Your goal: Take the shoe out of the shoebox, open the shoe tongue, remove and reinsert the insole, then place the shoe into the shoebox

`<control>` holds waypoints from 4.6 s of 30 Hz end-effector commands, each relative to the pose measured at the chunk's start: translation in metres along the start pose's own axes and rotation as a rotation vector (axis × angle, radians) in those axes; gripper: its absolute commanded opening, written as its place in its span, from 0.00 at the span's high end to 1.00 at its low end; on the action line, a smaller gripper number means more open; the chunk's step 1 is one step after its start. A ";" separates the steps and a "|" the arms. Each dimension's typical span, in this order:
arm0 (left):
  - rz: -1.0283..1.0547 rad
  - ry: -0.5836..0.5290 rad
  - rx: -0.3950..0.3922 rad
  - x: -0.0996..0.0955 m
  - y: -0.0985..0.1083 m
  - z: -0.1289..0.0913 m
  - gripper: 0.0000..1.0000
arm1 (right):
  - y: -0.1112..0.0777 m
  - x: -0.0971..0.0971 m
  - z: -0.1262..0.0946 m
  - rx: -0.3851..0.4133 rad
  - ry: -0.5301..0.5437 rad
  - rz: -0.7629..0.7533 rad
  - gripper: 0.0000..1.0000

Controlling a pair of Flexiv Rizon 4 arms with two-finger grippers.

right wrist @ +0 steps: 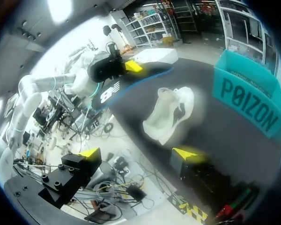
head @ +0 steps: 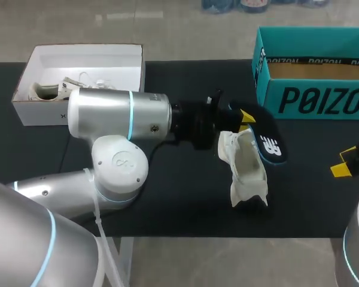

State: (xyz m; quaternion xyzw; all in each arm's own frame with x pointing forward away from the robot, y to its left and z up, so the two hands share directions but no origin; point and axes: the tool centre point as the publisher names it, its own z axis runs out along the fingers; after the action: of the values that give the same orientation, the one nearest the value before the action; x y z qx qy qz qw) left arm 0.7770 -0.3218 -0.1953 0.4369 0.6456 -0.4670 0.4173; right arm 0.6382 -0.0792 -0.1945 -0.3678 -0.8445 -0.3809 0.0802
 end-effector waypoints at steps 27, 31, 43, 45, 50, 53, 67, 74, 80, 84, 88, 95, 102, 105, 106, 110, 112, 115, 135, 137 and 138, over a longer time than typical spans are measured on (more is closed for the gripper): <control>-0.001 0.021 -0.012 -0.004 -0.003 0.000 1.00 | -0.005 0.006 -0.001 -0.021 -0.035 0.000 0.00; -0.001 0.021 -0.012 -0.004 -0.003 0.000 1.00 | -0.005 0.006 -0.001 -0.021 -0.035 0.000 0.00; -0.032 0.024 0.037 0.017 -0.012 0.002 1.00 | -0.005 0.006 -0.001 -0.021 -0.035 0.000 0.00; -0.066 -0.013 0.071 0.022 -0.016 0.003 1.00 | -0.005 0.006 -0.001 -0.021 -0.035 0.000 0.00; -0.158 -0.068 0.116 0.026 -0.030 0.006 1.00 | -0.005 0.006 -0.001 -0.021 -0.035 0.000 0.00; -0.202 -0.083 0.145 0.029 -0.042 0.006 1.00 | -0.005 0.006 -0.001 -0.021 -0.035 0.000 0.00; -0.346 -0.082 0.243 0.043 -0.075 -0.012 1.00 | -0.005 0.006 -0.001 -0.021 -0.035 0.000 0.00; -0.369 -0.046 0.280 0.057 -0.087 -0.011 1.00 | -0.005 0.006 -0.001 -0.021 -0.035 0.000 0.00; -0.382 -0.053 0.301 0.076 -0.080 -0.003 1.00 | -0.005 0.006 -0.001 -0.021 -0.035 0.000 0.00; -0.366 -0.041 0.318 0.084 -0.080 0.008 1.00 | -0.005 0.006 -0.001 -0.021 -0.035 0.000 0.00; -0.347 -0.018 0.314 0.090 -0.077 0.013 1.00 | -0.005 0.006 -0.001 -0.021 -0.035 0.000 0.00; -0.288 0.025 0.291 0.094 -0.067 0.012 1.00 | -0.005 0.006 -0.001 -0.021 -0.035 0.000 0.00; -0.313 0.007 0.294 0.102 -0.061 0.013 1.00 | -0.005 0.006 -0.001 -0.021 -0.035 0.000 0.00; -0.310 0.003 0.293 0.106 -0.058 0.015 1.00 | -0.005 0.006 -0.001 -0.021 -0.035 0.000 0.00; -0.306 0.005 0.292 0.107 -0.057 0.016 1.00 | -0.005 0.006 -0.001 -0.021 -0.035 0.000 0.00; -0.294 -0.004 0.301 0.115 -0.051 0.020 1.00 | -0.005 0.006 -0.001 -0.021 -0.035 0.000 0.00; -0.286 0.017 0.289 0.121 -0.045 0.022 1.00 | -0.005 0.006 -0.001 -0.021 -0.035 0.000 0.00; -0.285 0.030 0.274 0.124 -0.040 0.023 1.00 | -0.005 0.006 -0.001 -0.021 -0.035 0.000 0.00; -0.283 0.038 0.169 0.153 0.014 0.041 1.00 | -0.005 0.006 -0.001 -0.021 -0.035 0.000 0.00; -0.284 0.029 0.145 0.156 0.020 0.043 1.00 | -0.005 0.006 -0.001 -0.021 -0.035 0.000 0.00; -0.280 0.034 0.130 0.157 0.023 0.044 1.00 | -0.005 0.006 -0.001 -0.021 -0.035 0.000 0.00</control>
State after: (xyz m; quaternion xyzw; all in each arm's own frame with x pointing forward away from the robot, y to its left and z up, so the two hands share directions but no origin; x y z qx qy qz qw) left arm 0.7592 -0.3210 -0.3523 0.3793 0.6723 -0.5591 0.3027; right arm 0.6430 -0.0784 -0.1961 -0.3681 -0.8428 -0.3846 0.0789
